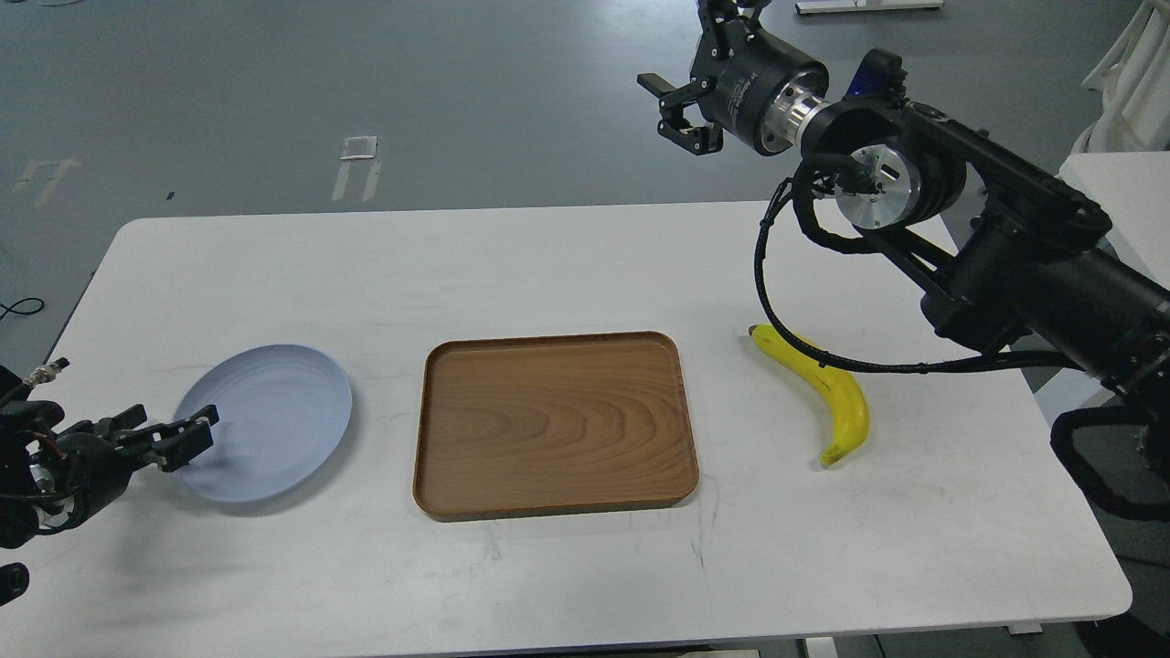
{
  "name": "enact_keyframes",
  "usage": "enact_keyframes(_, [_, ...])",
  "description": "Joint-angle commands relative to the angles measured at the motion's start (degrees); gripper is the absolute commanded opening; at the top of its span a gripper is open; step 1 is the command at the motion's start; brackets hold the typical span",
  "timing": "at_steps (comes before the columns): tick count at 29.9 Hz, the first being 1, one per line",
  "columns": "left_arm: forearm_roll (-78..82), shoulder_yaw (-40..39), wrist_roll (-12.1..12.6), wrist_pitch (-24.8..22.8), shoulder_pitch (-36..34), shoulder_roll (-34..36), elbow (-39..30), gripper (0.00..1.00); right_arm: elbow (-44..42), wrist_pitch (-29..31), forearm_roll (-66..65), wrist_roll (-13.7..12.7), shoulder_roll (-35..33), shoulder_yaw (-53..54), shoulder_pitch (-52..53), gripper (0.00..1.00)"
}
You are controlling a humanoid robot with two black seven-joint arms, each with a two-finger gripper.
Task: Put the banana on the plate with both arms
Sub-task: 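Grasp the plate rim with the left gripper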
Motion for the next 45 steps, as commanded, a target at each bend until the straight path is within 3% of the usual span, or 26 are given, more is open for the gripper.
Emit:
enact_keyframes(1, [-0.1,-0.1,-0.1,0.0,-0.1,0.0,0.0,0.97,0.0,0.0,0.0,0.0,0.0,-0.1,-0.1,1.0])
enact_keyframes(7, [-0.1,-0.1,-0.1,0.0,0.0,0.0,0.0,0.96,0.0,0.0,0.0,0.0,0.0,-0.1,-0.1,1.0])
enact_keyframes(9, [-0.1,0.0,-0.1,0.0,0.0,0.0,0.0,0.81,0.0,0.0,0.0,0.0,0.0,-0.1,-0.1,1.0])
enact_keyframes(10, [-0.1,0.0,-0.1,-0.3,0.2,0.0,0.0,0.61,0.0,0.0,0.0,0.0,-0.1,-0.1,-0.1,1.0])
enact_keyframes(11, [-0.1,0.0,0.0,-0.7,0.5,0.0,0.0,0.48,0.1,0.0,0.0,0.0,-0.1,-0.1,-0.1,1.0])
enact_keyframes(17, [-0.1,-0.1,-0.1,-1.0,1.0,0.0,0.0,0.23,0.1,0.0,0.0,0.0,-0.1,-0.1,0.0,1.0])
enact_keyframes(21, [-0.1,-0.1,-0.1,-1.1,1.0,0.3,0.0,0.18,0.1,0.0,0.0,0.0,-0.1,-0.1,0.0,1.0])
enact_keyframes(25, [-0.1,-0.1,-0.1,-1.1,0.9,0.4,0.0,0.0,0.0,0.0,-0.1,0.1,0.0,-0.1,0.0,1.0])
enact_keyframes(29, [-0.1,-0.1,-0.2,-0.9,0.9,0.5,-0.1,0.0,0.0,0.0,-0.1,0.1,-0.1,-0.1,0.0,1.0])
enact_keyframes(41, [-3.2,-1.0,-4.1,-0.4,-1.5,2.4,-2.0,0.0,-0.1,0.0,-0.1,0.1,-0.1,-0.1,0.3,1.0])
enact_keyframes(45, [-3.2,-1.1,-4.1,-0.4,-5.0,2.9,-7.2,0.0,-0.2,0.0,-0.1,0.1,-0.2,-0.1,0.5,1.0])
